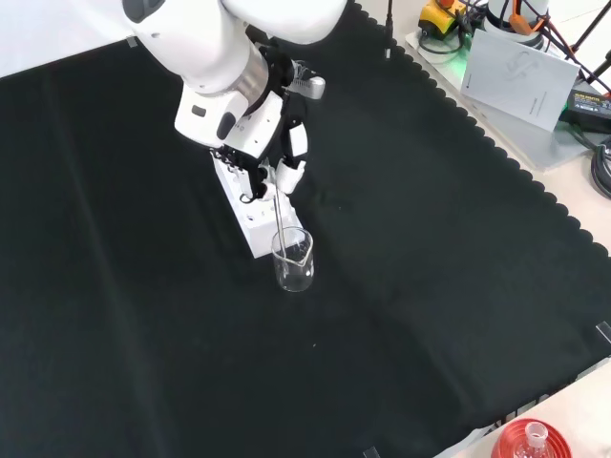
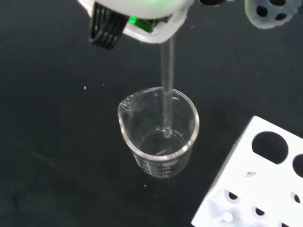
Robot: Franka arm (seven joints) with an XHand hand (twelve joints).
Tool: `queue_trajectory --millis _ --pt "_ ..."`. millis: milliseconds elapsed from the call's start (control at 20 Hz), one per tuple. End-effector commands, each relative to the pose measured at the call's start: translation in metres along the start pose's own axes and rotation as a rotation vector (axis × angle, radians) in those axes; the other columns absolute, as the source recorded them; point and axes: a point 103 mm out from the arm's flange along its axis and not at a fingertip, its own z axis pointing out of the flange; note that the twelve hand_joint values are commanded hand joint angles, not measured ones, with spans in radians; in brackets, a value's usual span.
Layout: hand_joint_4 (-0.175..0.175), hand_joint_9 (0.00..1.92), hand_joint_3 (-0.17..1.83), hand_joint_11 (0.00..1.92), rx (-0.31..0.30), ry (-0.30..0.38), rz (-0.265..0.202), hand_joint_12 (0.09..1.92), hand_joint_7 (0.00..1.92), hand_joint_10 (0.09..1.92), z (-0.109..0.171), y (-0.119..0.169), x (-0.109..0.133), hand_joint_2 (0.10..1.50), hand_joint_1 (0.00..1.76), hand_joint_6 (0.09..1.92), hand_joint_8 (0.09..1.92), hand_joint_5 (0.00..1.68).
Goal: Stir in the beaker to the left of the white test tube rack with the glass rod.
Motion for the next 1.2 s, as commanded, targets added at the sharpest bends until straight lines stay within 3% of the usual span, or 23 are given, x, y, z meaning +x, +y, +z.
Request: queue_trajectory --millis 50,1200 --pt "-0.175 1.72 0.66 1.56 -0.003 0.008 0.015 0.77 1.47 0.10 0.002 -0.008 -0.014 0.73 1.18 0.91 0.46 1.12" --pt "-0.175 1.72 0.65 1.56 -0.026 0.005 0.002 0.77 1.47 0.10 0.001 -0.034 0.002 0.73 1.18 0.92 0.46 1.12"
